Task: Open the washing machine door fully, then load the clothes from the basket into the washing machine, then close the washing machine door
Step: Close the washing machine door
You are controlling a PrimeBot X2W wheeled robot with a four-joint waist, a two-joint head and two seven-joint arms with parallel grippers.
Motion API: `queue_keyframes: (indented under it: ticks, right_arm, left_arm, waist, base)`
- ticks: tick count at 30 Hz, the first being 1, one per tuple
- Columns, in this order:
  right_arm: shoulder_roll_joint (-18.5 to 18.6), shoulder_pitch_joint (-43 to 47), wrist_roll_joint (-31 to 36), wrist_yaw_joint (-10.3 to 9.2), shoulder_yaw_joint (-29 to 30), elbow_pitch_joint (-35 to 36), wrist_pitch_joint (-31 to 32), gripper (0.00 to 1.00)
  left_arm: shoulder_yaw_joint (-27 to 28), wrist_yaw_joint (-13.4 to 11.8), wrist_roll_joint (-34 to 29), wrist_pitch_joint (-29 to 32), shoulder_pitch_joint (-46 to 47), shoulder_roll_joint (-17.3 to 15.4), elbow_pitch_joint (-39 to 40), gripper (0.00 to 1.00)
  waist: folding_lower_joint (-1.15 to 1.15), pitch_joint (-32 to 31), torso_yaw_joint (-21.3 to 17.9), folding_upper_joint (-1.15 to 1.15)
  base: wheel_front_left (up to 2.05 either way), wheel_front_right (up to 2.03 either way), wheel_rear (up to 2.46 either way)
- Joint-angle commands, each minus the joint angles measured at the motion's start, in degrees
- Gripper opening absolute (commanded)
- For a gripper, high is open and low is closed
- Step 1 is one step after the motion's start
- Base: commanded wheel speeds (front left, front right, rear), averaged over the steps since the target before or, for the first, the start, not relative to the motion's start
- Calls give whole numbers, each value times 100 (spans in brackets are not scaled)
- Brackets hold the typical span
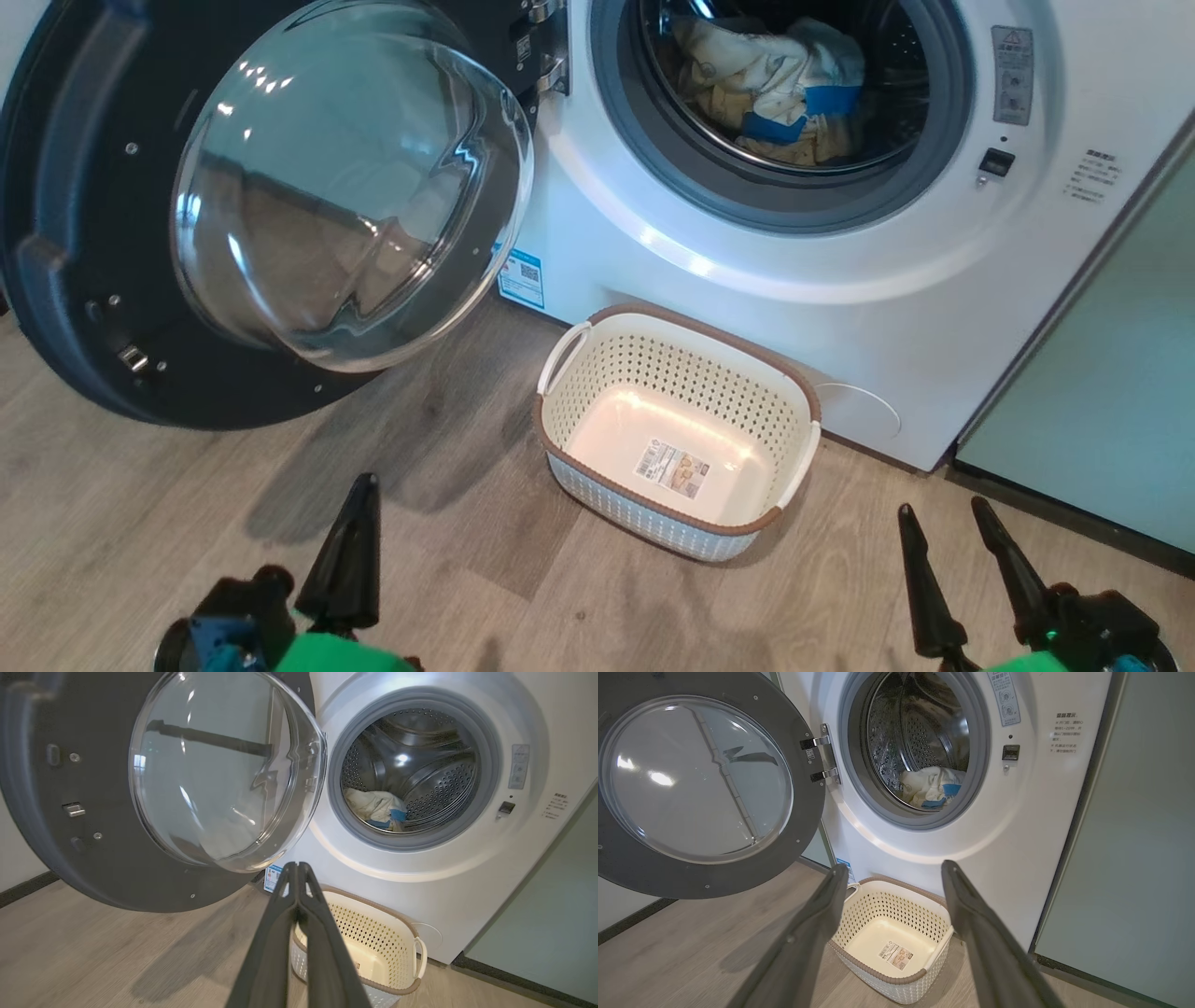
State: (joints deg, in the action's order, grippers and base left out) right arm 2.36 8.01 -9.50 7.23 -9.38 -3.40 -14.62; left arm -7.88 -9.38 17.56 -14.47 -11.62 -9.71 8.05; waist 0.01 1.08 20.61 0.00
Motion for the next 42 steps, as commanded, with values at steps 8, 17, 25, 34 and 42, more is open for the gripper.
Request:
queue_keyframes:
  ticks: [8, 17, 25, 34, 42]
  right_arm:
    - [52, -185, 34, 25, -7, 234, -38, 100]
    - [52, -165, 60, 25, 5, 255, -38, 100]
    - [52, -163, 59, 25, -29, 254, -38, 100]
    - [55, -178, 86, 25, -78, 238, -38, 100]
    - [140, -233, 80, 25, -133, 234, -38, 100]
  left_arm:
    - [527, 732, 908, -52, 859, 40, 1336, 0]
    - [1885, 1193, 2932, 615, 2562, -781, 2256, 0]
    - [2973, 1010, 4555, 1451, 4396, -1702, 873, 0]
    - [3457, 866, 5652, 2109, 5565, -2275, -1683, 0]
    - [3716, 755, 6214, 2633, 5874, -2501, -3558, 0]
  waist:
    - [-1, 9, 119, 0]
    - [-1, 9, 185, 0]
    - [-1, 31, 143, 0]
    - [-1, 70, 68, 0]
    - [-1, 189, -30, 0]
  base:
    - [0, 0, 0]
    - [0, 0, 0]
    - [0, 0, 0]
    - [0, 0, 0]
    - [0, 0, 0]
